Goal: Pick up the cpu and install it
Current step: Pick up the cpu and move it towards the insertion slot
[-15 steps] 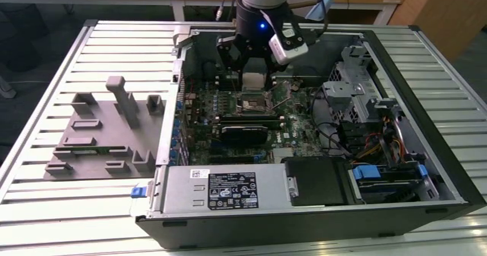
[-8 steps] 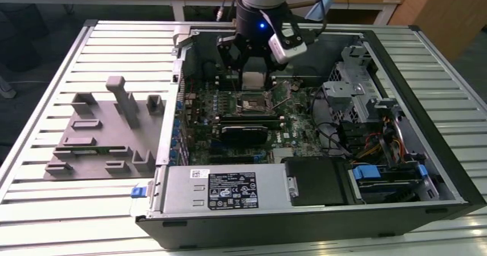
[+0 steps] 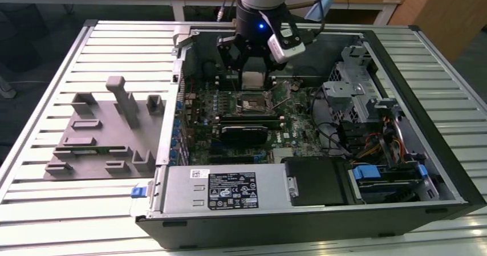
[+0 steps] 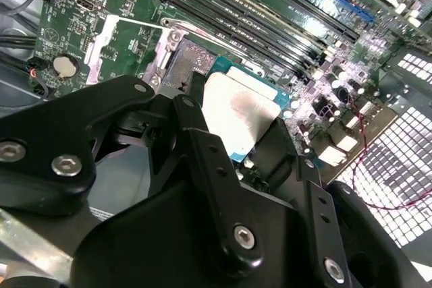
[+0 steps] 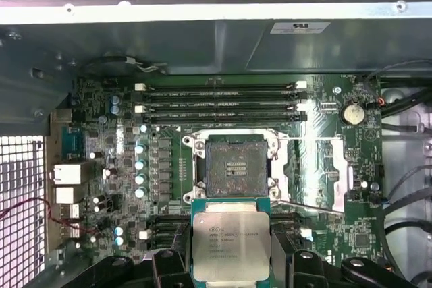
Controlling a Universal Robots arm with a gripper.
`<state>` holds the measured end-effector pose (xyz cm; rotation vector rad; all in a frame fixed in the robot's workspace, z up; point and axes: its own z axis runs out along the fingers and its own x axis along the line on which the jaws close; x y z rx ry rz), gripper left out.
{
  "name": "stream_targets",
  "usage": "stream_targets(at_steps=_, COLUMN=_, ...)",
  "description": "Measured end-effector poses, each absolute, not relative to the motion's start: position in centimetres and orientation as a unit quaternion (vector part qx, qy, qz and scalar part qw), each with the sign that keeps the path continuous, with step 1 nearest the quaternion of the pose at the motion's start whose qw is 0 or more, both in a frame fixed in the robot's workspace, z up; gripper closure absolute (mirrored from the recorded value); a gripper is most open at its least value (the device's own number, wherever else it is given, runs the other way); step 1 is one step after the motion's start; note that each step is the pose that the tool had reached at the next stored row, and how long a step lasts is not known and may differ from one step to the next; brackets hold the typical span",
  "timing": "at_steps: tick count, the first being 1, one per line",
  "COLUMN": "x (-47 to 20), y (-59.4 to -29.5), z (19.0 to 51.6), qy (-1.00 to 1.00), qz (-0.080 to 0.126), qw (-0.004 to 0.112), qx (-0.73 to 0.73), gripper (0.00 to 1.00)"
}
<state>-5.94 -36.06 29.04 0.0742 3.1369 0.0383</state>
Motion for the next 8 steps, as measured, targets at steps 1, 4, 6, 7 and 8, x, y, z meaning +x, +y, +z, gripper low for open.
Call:
stream_targets(at_steps=1, x=-5.94, y=-36.02, z=28.96, qy=1.000, qz=0.012, qw=0.002, qx=0.024, gripper=0.45)
stream_targets(at_steps=4, x=-5.94, y=-35.89, z=28.71, qy=1.000, qz=0.012, qw=0.002, qx=0.024, gripper=0.45)
stream_targets(at_steps=6, x=-5.94, y=-35.82, z=28.57, qy=1.000, qz=0.012, qw=0.002, qx=0.024, gripper=0.45)
stream_targets(at_steps=7, x=-5.94, y=-35.80, z=28.50, qy=1.000, qz=0.012, qw=0.002, qx=0.024, gripper=0.45)
stream_targets(at_steps=8, x=-5.94, y=-35.78, z=28.42, qy=1.000, qz=0.012, qw=0.002, qx=0.024, gripper=0.45)
